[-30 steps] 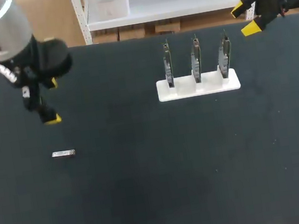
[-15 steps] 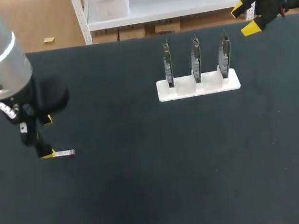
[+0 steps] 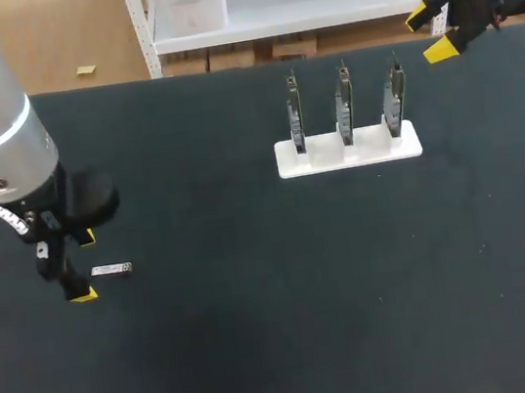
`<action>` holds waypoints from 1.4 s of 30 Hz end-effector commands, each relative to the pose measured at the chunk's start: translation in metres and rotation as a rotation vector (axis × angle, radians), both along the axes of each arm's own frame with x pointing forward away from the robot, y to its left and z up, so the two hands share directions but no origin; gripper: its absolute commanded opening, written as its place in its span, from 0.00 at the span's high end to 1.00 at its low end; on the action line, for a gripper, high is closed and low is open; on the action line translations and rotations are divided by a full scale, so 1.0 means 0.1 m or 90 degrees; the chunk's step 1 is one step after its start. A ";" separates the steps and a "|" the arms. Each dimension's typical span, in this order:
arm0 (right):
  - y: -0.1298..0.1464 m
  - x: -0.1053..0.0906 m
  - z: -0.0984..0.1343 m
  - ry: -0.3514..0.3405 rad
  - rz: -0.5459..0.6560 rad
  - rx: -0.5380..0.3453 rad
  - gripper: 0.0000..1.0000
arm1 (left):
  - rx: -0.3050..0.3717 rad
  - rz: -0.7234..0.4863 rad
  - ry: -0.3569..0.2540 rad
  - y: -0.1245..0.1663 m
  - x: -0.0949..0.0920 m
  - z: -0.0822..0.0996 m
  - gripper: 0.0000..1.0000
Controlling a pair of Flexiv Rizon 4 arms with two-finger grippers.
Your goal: Pick up the optical module with the left hand, and insert it into the network port with the right hand.
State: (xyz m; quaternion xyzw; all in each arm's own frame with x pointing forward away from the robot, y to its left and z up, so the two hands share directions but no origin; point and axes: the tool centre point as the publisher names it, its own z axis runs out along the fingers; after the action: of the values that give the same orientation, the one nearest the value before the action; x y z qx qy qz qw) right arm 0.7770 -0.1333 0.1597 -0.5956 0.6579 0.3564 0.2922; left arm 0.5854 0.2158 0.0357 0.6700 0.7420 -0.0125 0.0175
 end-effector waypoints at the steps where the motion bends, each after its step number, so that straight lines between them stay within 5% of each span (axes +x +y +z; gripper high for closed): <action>1: 0.00 -0.02 0.00 -0.002 -0.002 -0.001 0.00 | 0.000 -0.002 0.000 0.00 0.06 -0.10 0.00; 20: 0.00 -0.02 0.00 -0.002 -0.002 -0.001 0.00 | 0.014 0.006 0.000 -0.01 0.16 -0.44 0.00; 42: 0.00 -0.02 0.00 -0.002 -0.002 -0.001 0.00 | 0.016 0.009 0.000 0.05 0.14 -0.55 0.00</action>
State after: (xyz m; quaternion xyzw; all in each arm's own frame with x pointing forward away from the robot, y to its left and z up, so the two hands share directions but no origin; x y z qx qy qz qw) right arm 0.7770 -0.1333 0.1597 -0.5956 0.6579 0.3564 0.2922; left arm 0.5998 0.2200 -0.0175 0.6642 0.7475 -0.0034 0.0085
